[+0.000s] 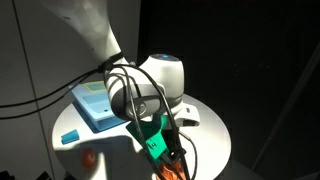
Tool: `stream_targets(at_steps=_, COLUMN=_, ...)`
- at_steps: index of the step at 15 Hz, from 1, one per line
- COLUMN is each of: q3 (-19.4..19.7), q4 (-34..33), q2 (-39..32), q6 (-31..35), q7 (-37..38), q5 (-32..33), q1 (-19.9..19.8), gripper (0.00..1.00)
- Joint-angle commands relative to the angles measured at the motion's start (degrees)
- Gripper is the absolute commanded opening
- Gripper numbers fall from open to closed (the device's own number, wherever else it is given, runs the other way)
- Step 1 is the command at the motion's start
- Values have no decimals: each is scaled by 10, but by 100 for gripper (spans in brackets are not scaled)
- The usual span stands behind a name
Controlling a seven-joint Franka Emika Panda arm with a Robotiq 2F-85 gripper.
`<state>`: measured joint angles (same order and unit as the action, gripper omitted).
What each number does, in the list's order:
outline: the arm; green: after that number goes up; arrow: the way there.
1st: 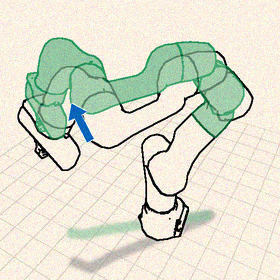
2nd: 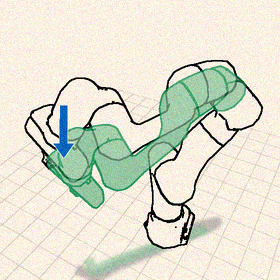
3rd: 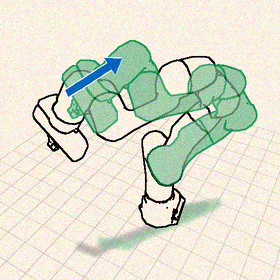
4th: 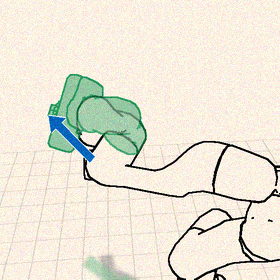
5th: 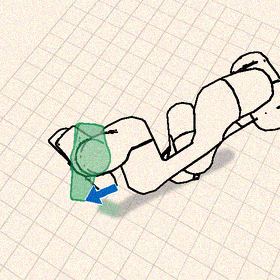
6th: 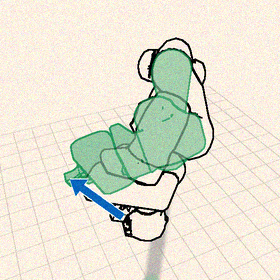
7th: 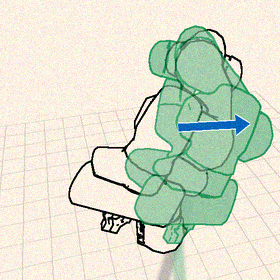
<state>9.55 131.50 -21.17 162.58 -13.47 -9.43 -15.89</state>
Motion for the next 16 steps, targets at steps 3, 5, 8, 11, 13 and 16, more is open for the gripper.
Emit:
stream_targets(at_steps=3, q3=-9, q4=5, q2=9, q6=3, q7=12, q5=12, q1=-8, gripper=93)
stream_targets(at_steps=5, q3=-9, q4=9, q2=15, q6=1, q7=14, q5=14, q1=-6, gripper=100)
stream_targets(at_steps=8, q3=-12, q4=15, q2=25, q6=-2, q7=14, q5=13, q1=-4, gripper=100)
stream_targets(at_steps=11, q3=-19, q4=22, q2=37, q6=-3, q7=12, q5=11, q1=-2, gripper=100)
stream_targets(at_steps=13, q3=-25, q4=31, q2=52, q6=-3, q7=11, q5=8, q1=0, gripper=100)
stream_targets(at_steps=16, q3=-30, q4=46, q2=74, q6=-4, q7=11, q5=10, q1=6, gripper=100)
